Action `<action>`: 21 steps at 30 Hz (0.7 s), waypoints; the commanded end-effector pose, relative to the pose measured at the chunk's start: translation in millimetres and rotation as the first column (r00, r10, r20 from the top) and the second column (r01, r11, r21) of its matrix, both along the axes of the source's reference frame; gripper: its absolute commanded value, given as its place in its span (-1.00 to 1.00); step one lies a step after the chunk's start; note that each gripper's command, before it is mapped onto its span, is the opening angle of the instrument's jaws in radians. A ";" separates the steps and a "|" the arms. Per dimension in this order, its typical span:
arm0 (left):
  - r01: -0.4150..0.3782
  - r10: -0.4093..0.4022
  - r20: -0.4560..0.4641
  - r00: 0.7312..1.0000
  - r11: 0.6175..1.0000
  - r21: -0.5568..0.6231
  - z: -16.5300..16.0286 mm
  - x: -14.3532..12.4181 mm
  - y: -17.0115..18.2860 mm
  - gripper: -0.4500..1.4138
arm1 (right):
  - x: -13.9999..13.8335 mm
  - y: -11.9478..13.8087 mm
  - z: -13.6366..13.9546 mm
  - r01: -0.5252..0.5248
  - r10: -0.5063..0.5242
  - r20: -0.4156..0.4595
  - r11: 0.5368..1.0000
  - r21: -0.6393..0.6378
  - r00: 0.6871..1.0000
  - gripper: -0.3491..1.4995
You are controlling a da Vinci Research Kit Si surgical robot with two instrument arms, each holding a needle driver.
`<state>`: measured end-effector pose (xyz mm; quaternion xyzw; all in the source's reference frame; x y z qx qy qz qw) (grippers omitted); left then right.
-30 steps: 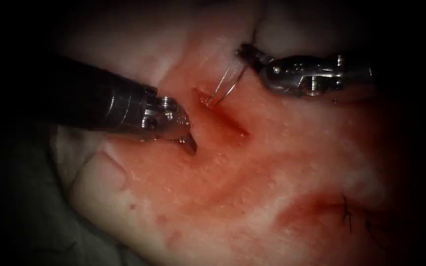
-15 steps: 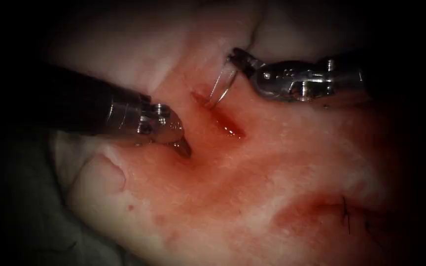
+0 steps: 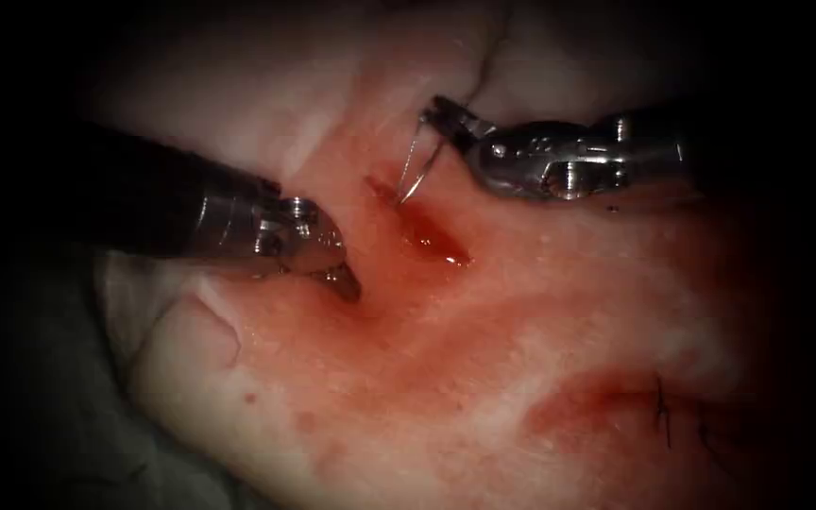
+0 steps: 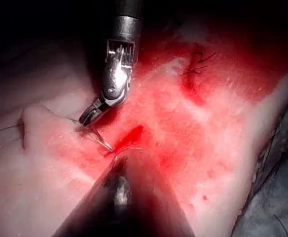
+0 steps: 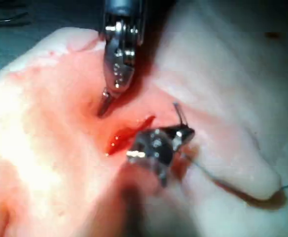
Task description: Wound Closure
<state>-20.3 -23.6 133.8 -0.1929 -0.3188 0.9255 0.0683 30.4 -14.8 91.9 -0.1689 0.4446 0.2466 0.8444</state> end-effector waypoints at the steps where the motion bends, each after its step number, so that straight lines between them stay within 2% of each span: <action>1: 0.000 0.000 -0.001 1.000 1.000 -0.002 0.3 -0.4 -0.4 -0.84 | 1.1 -0.6 0.6 0.003 -0.003 -0.005 1.000 -0.001 1.000 -1.00; 11: 0.005 -0.005 -0.004 1.000 1.000 -0.012 -0.6 -0.4 -0.2 -0.84 | 1.1 -0.8 0.3 0.008 -0.008 -0.006 1.000 0.003 1.000 -1.00; 18: 0.009 -0.009 -0.005 1.000 1.000 -0.013 -0.2 -0.3 -0.1 -0.86 | 1.1 -1.0 0.2 0.023 -0.016 -0.099 0.997 0.072 0.995 -1.00; 21: 0.008 -0.008 -0.005 1.000 1.000 -0.014 -0.1 -0.2 -0.1 -0.86 | 1.1 -1.2 0.3 0.015 -0.005 -0.113 0.996 0.086 0.994 -1.00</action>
